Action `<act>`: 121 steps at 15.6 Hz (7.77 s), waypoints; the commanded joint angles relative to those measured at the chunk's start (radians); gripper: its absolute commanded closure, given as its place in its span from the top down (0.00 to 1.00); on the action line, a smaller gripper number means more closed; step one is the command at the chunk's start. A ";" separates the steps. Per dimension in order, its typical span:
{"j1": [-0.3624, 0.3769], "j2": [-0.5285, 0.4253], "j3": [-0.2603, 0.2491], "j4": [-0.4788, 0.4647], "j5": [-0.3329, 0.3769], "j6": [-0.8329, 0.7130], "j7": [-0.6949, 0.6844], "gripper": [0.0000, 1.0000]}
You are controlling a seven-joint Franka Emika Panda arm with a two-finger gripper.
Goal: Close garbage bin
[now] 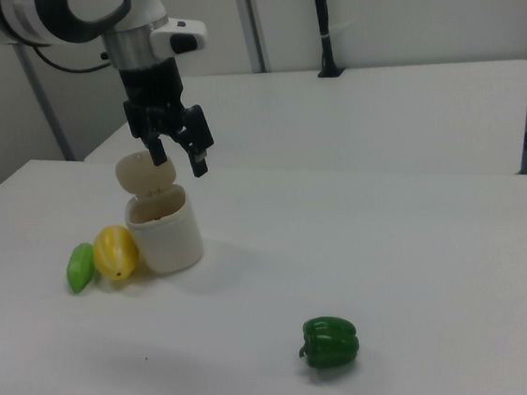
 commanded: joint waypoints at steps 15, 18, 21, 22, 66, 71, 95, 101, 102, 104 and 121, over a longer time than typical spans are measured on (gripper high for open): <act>0.017 -0.016 -0.006 -0.027 0.043 -0.083 -0.083 1.00; 0.017 -0.016 -0.006 -0.029 0.042 -0.087 -0.084 0.99; 0.017 -0.016 -0.005 -0.029 0.043 -0.103 -0.092 0.76; 0.017 -0.016 -0.005 -0.029 0.043 -0.114 -0.110 0.66; 0.178 0.264 0.155 0.023 0.209 0.693 -0.485 0.08; 0.172 0.255 0.155 0.017 0.197 0.567 -0.544 0.08; 0.176 0.319 0.112 -0.064 0.072 0.466 -0.554 0.08; 0.196 0.350 0.112 -0.059 0.029 0.481 -0.522 0.08; 0.196 0.350 0.113 -0.059 0.029 0.484 -0.514 0.08; 0.189 0.321 0.112 -0.056 0.031 0.472 -0.497 0.08; -0.060 -0.013 0.101 -0.056 0.091 0.004 -0.342 1.00</act>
